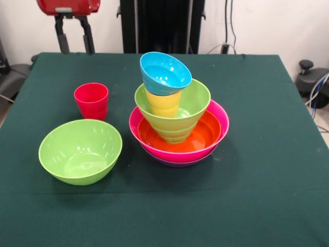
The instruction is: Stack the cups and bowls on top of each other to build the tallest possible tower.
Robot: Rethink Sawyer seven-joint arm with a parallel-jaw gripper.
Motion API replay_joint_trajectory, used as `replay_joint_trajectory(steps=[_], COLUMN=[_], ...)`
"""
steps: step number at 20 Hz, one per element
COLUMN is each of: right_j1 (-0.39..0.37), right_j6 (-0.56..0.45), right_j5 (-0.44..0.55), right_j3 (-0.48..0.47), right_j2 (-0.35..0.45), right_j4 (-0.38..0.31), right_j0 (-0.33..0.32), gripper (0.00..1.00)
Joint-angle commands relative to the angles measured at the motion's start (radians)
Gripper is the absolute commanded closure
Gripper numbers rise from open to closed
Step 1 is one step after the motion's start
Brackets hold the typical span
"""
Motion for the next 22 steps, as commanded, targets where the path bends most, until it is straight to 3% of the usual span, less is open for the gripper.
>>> replay_joint_trajectory(steps=[1, 12, 22], right_j1=[0.121, 0.201, 0.256], right_j6=[-0.237, -0.149, -0.178], right_j5=[0.015, -0.057, -0.048], right_j3=[-0.068, -0.085, -0.106], right_j2=[-0.026, -0.071, -0.054], right_j4=[-0.15, -0.279, -0.31], right_j0=[0.051, 0.092, 0.057], gripper=[0.0, 0.0, 0.0])
